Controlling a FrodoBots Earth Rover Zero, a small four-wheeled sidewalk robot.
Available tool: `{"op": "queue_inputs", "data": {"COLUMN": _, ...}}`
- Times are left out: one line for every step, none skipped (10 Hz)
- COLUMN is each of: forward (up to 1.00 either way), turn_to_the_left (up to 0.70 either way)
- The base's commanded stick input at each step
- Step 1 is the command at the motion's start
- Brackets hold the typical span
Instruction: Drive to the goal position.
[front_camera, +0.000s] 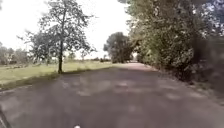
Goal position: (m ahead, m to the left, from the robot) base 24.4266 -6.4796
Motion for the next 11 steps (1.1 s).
{"op": "queue_inputs", "data": {"forward": 1.00, "turn_to_the_left": -0.11}}
{"op": "queue_inputs", "data": {"forward": 1.00, "turn_to_the_left": -0.11}}
{"op": "queue_inputs", "data": {"forward": 1.00, "turn_to_the_left": -0.11}}
{"op": "queue_inputs", "data": {"forward": 1.00, "turn_to_the_left": -0.11}}
{"op": "queue_inputs", "data": {"forward": 1.00, "turn_to_the_left": -0.11}}
{"op": "queue_inputs", "data": {"forward": 1.00, "turn_to_the_left": -0.11}}
{"op": "queue_inputs", "data": {"forward": 1.00, "turn_to_the_left": -0.11}}
{"op": "queue_inputs", "data": {"forward": 1.00, "turn_to_the_left": -0.11}}
{"op": "queue_inputs", "data": {"forward": 1.00, "turn_to_the_left": -0.11}}
{"op": "queue_inputs", "data": {"forward": 1.00, "turn_to_the_left": -0.11}}
{"op": "queue_inputs", "data": {"forward": 1.00, "turn_to_the_left": -0.11}}
